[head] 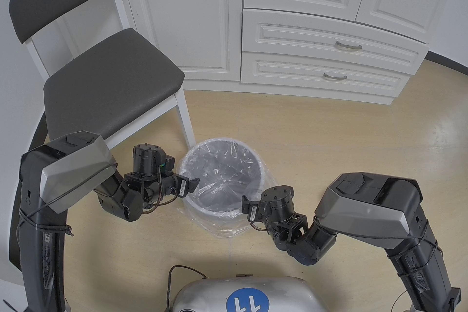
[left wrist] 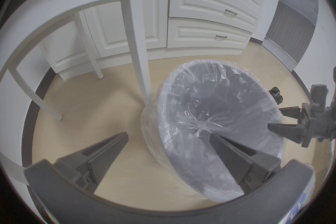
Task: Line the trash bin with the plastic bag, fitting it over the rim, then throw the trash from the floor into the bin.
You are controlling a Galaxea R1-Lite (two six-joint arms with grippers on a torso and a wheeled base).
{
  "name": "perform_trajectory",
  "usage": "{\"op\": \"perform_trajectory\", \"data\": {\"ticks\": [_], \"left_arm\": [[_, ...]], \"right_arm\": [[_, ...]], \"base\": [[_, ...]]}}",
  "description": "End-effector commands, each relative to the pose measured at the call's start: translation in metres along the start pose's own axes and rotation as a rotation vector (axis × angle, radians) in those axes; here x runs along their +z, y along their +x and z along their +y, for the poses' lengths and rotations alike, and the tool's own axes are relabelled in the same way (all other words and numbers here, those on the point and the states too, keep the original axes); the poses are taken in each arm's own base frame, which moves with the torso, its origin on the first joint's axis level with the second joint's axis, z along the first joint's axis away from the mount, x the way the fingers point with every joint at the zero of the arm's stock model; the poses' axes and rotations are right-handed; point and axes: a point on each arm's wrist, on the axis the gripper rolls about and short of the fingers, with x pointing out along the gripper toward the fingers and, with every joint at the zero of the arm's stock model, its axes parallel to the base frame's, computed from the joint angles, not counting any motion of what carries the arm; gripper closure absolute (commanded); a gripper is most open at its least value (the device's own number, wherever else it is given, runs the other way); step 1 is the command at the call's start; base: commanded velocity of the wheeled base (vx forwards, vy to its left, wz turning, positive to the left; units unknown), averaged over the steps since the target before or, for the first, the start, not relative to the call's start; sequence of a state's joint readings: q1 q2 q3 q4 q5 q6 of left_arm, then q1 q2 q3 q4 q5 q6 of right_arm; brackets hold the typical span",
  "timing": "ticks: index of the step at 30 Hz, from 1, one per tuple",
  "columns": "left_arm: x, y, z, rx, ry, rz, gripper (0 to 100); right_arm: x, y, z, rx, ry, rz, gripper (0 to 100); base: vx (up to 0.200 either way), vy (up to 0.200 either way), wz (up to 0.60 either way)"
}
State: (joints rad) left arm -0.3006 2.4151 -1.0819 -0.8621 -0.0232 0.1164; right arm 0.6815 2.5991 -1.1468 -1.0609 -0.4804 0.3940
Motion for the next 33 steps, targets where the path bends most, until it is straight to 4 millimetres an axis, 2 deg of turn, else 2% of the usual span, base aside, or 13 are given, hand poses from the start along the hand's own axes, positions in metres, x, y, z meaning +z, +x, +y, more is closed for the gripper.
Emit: {"op": "perform_trajectory", "data": {"ticks": [1, 7, 16, 22, 25, 28, 33], "left_arm": [[-0.008, 0.012, 0.004, 0.023, -0.01, 0.012, 0], [-0.008, 0.024, 0.008, 0.148, -0.007, 0.005, 0], [-0.004, 0.022, 0.014, 0.162, -0.014, -0.006, 0], [-0.001, 0.019, 0.01, 0.152, -0.014, -0.017, 0], [0.004, 0.015, 0.002, 0.127, -0.032, -0.028, 0], [0.009, 0.02, -0.005, 0.114, -0.08, -0.06, 0], [-0.003, 0.037, -0.003, 0.132, -0.095, -0.039, 0]], "right_arm": [[0.002, 0.0, 0.001, 0.003, 0.006, -0.008, 0], [0.004, 0.0, 0.002, 0.006, 0.014, -0.014, 0], [0.005, 0.001, 0.002, 0.009, 0.021, -0.024, 0], [0.005, 0.002, 0.002, 0.01, 0.024, -0.027, 0], [0.003, 0.006, 0.003, 0.01, 0.035, -0.047, 0], [-0.003, 0.008, 0.002, 0.005, 0.029, -0.039, 0], [-0.003, 0.008, 0.002, 0.005, 0.029, -0.039, 0]], "base": [[0.0, 0.0, 0.0], [0.0, 0.0, 0.0], [0.0, 0.0, 0.0], [0.0, 0.0, 0.0], [0.0, 0.0, 0.0], [0.0, 0.0, 0.0], [0.0, 0.0, 0.0]]}}
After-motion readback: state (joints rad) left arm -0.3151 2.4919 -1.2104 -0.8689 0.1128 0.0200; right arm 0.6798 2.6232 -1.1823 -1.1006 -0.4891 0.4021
